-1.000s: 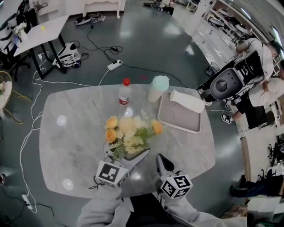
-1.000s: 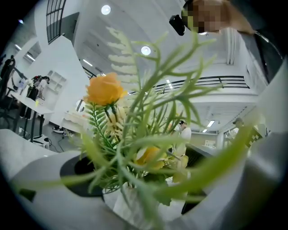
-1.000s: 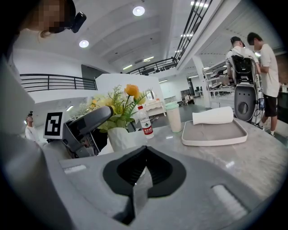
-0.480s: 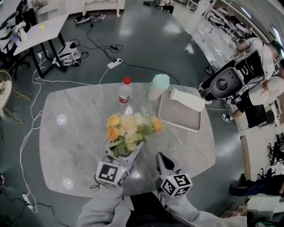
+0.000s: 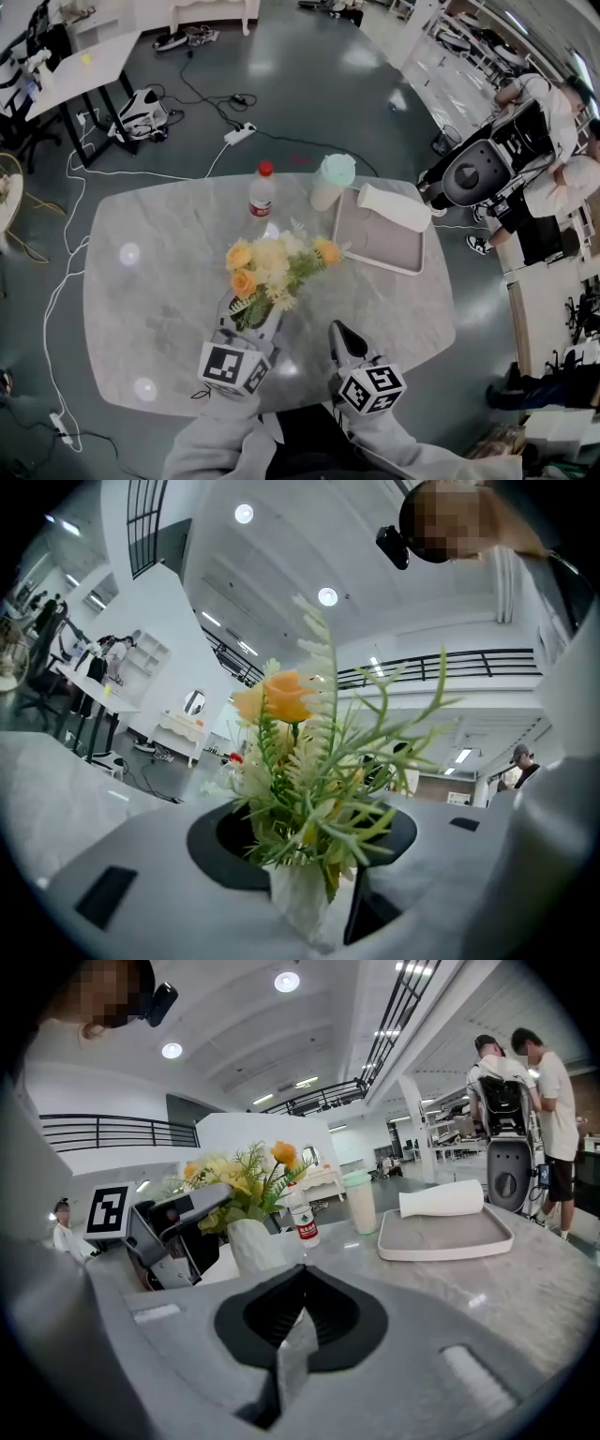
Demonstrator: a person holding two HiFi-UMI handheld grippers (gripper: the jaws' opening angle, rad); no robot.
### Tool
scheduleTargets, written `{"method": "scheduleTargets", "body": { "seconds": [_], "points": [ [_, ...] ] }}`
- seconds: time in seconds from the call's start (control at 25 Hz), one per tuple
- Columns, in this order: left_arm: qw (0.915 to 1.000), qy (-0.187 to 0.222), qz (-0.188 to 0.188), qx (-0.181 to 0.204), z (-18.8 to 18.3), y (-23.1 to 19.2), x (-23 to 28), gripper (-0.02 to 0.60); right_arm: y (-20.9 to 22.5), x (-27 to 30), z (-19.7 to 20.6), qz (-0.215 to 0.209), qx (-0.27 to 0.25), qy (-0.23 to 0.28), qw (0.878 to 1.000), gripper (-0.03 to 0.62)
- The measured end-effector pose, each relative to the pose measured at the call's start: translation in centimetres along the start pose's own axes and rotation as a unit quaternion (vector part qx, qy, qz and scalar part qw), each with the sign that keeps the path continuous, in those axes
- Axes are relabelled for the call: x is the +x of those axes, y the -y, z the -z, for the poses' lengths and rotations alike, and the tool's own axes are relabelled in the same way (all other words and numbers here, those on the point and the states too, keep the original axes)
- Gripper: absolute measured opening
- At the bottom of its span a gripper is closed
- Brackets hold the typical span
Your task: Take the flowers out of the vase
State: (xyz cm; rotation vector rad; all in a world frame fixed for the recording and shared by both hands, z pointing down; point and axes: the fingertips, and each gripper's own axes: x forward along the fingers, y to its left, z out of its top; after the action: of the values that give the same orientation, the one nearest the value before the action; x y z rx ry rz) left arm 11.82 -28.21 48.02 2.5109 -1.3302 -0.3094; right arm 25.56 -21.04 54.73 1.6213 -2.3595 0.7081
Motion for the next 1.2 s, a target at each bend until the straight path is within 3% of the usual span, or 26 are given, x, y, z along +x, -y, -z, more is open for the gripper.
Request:
{"method": "scheduleTargets", "body": {
  "seconds": [0.24,0.64,1.2],
  "points": [
    [0.9999,-0.001,-0.008,-0.011,0.1,-0.3,-0.1,0.163,0.1,0.1,0.1,0.001,0.001,0.0,1.0,0.0],
    [0.9998,0.008,-0.005,-0.02,-0.9,-0.2,-0.2,0.155,-0.1,0.1,0.2,-0.001,0.007,0.001,1.0,0.0],
    [0.9995,0.029,0.009,0.001,-5.1,1.8,-0.8,0.155,-0.9,-1.0,-1.1,-0.009,0.02,0.027,0.999,0.0]
  ]
}}
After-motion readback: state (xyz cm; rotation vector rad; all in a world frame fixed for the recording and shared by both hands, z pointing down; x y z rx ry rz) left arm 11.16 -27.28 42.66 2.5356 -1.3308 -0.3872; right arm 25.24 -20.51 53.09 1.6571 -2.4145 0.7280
